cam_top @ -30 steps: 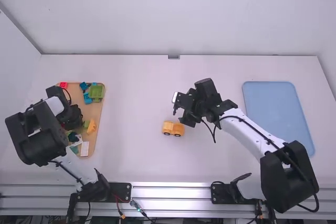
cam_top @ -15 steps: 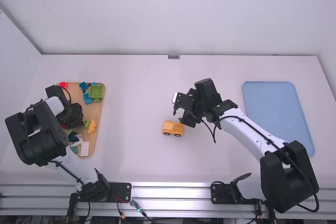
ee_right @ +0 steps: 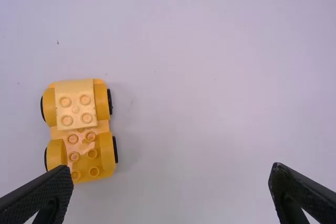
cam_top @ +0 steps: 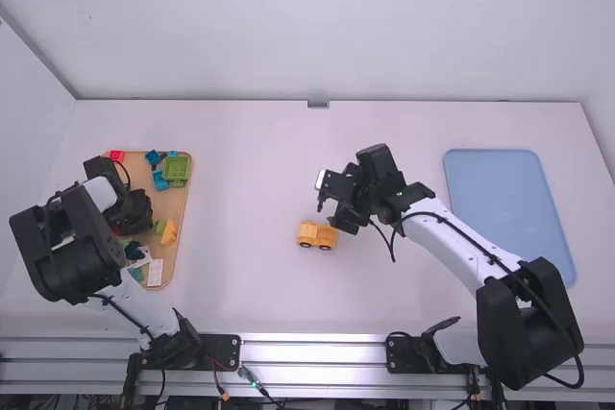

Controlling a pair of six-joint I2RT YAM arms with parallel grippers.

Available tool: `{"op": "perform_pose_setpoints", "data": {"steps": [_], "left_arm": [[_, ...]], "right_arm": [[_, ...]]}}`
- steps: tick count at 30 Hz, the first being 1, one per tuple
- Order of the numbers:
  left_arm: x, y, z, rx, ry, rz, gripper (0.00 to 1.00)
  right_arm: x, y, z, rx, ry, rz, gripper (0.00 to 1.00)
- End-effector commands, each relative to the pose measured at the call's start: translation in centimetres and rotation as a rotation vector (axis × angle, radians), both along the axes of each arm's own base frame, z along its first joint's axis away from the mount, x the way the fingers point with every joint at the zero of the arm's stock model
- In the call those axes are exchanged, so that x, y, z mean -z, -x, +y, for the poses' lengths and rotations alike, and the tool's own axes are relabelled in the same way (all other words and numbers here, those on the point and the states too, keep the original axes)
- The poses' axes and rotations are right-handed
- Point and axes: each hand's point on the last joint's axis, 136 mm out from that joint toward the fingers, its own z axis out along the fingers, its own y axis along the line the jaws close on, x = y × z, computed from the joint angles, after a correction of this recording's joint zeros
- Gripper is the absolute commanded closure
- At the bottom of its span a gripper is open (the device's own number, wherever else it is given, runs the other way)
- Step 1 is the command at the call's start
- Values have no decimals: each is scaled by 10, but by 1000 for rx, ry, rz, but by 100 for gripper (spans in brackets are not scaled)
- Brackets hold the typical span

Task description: Assemble lego blocks to make yellow taxi

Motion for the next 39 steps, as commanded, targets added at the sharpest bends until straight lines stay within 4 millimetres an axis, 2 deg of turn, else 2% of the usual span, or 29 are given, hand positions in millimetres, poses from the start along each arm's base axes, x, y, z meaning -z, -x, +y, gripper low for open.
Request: {"op": "perform_pose_setpoints", "data": {"steps": [1,7,11,17,18,19,20,22,25,27,28,29,30,32,33,34,35,36,38,39], "left_arm": [[8,7,-8,37,18,29,72],[4,-6,0,183,-46,-13,76],[-10,-20,9,256,-100,-55,76],[-55,-46,15,411,-195,-166,82],[-73,-51,14,464,-232,-210,83],[-80,-51,14,477,-247,-222,83],[-95,-54,11,513,-284,-246,83],[-111,-58,5,562,-328,-273,82],[-145,-68,-17,720,-447,-340,80],[-167,-78,-42,860,-533,-398,79],[-182,-88,-73,1024,-593,-474,78],[-182,-88,-73,1024,-593,-474,78],[-194,-96,-111,1208,-632,-576,78],[-207,-98,-162,1411,-650,-729,77],[-215,-94,-201,1562,-651,-860,78],[-218,-92,-219,1623,-645,-923,78],[-221,-81,-261,1771,-628,-1078,78],[-221,-80,-265,1783,-626,-1091,78],[-218,-62,-305,1923,-592,-1249,80],[-217,-55,-316,1958,-576,-1301,79]], "right_arm": [[-9,-2,2,-1,-15,-14,1],[-10,-2,3,-4,-21,-15,1],[-15,1,12,-30,-73,-7,1],[-35,-17,24,112,-223,10,1],[-43,-23,28,144,-272,11,1],[-46,-26,30,161,-294,8,1],[-50,-31,32,180,-323,3,1],[-54,-38,35,207,-362,1,1],[-63,-50,42,246,-467,30,1],[-70,-54,48,232,-549,83,1],[-75,-58,53,205,-619,139,1],[-75,-58,53,205,-619,139,1],[-80,-61,58,169,-684,198,1],[-86,-62,62,105,-759,271,1],[-91,-59,65,31,-805,321,1],[-95,-56,67,-21,-831,347,1],[-104,-47,68,-156,-890,403,1],[-104,-46,68,-169,-896,409,1],[-114,-36,66,-313,-947,486,1],[-117,-34,65,-349,-955,509,1]]}}
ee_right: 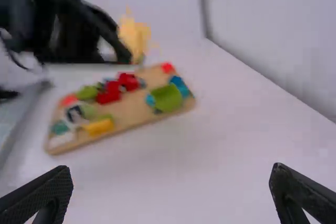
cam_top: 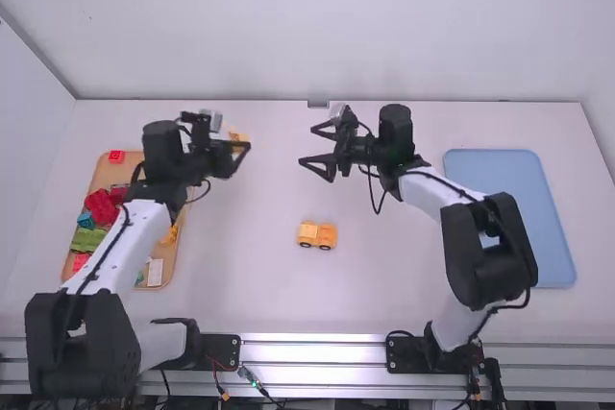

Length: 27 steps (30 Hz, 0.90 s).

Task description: Assemble lego blocks to make yellow taxi

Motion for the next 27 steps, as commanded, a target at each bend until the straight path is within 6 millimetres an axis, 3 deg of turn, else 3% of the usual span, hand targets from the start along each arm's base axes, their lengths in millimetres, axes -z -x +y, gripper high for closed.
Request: {"op": "perform_pose_setpoints", "data": {"steps": [1,4,10,15,21,27], "left_arm": [[0,38,-54,351,31,-118,78],[2,59,-83,522,94,-200,78],[5,79,-97,688,154,-308,83],[13,70,-99,698,173,-298,83],[11,67,-103,767,219,-320,88],[7,61,-104,777,234,-312,88]], "right_arm": [[-19,40,1,-319,-101,125,1],[-24,44,2,-398,-113,157,2],[-23,47,4,-429,-110,181,2],[-23,50,8,-437,-105,226,2],[-23,62,21,-478,-102,218,5],[-23,63,30,-474,-108,150,18]]}}
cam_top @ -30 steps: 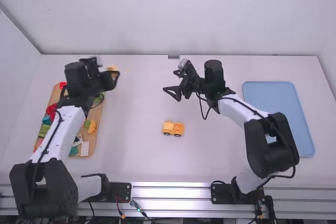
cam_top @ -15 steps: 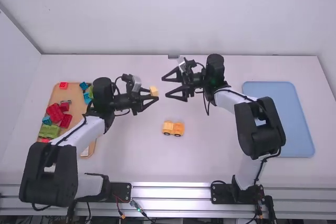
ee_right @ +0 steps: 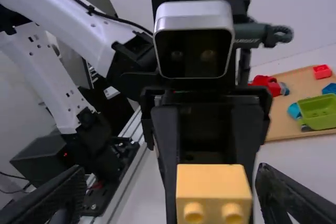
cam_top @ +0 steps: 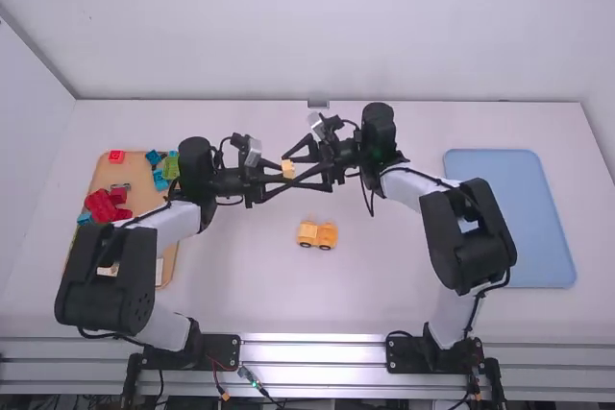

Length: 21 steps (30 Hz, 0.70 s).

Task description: Assemble lego blocks to make yellow taxi

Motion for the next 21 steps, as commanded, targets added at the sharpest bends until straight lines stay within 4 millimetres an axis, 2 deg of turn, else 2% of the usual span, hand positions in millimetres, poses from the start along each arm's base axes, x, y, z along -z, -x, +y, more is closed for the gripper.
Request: {"op": "perform_pose_setpoints", "data": {"steps": [1,6,10,16,21], "left_arm": [[-10,4,-2,50,18,-11,89],[-12,2,-2,47,18,-24,90],[-12,-1,-1,26,12,-27,89],[-11,-6,0,0,7,-22,90],[-12,-6,0,0,7,-32,90]], "right_arm": [[-1,-11,1,30,-11,-35,20],[5,-24,5,127,4,-21,36],[6,-23,6,126,4,-21,46],[6,-22,7,123,6,-18,51],[9,-21,7,123,12,-5,49]]}}
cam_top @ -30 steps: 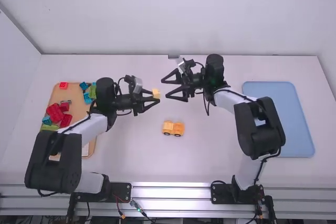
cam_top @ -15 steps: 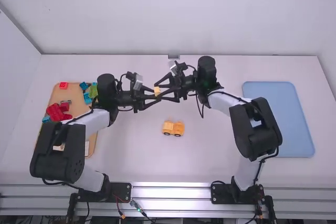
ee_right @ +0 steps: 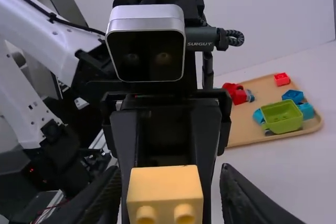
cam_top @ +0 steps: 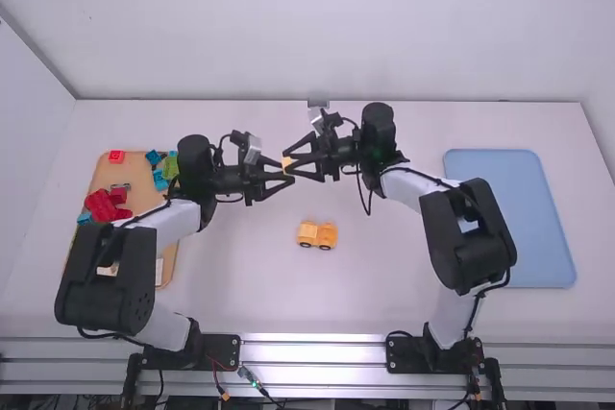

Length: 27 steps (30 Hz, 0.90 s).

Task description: Assemble lego blocks to make yellow taxi

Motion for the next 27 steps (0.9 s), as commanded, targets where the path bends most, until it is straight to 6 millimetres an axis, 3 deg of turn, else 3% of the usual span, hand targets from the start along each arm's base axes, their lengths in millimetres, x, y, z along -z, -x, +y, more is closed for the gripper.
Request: {"op": "perform_pose_setpoints", "data": {"steps": [1,6,11,15,19,21,22,23,24,27], "left_arm": [[-7,-4,0,-1,2,-26,90],[-7,-5,0,-4,2,-32,90],[-7,-4,0,-4,1,-28,89],[-7,-5,0,-5,1,-28,87],[-7,-5,0,-7,1,-31,77],[-7,-5,0,-7,1,-33,63],[-7,-5,0,-8,1,-34,43],[-7,-6,1,-9,1,-34,29],[-7,-6,2,-13,-1,-39,2],[-6,-7,1,-21,-3,-32,1]], "right_arm": [[7,0,1,-5,6,16,48],[12,4,5,-14,12,9,50],[11,4,6,-15,10,3,66],[11,4,5,-20,9,3,73],[11,4,5,-20,10,10,86],[11,5,5,-21,10,10,89],[11,5,5,-21,11,10,90],[11,5,6,-20,10,9,91],[11,3,5,-11,11,9,92],[12,-5,2,28,15,8,94]]}}
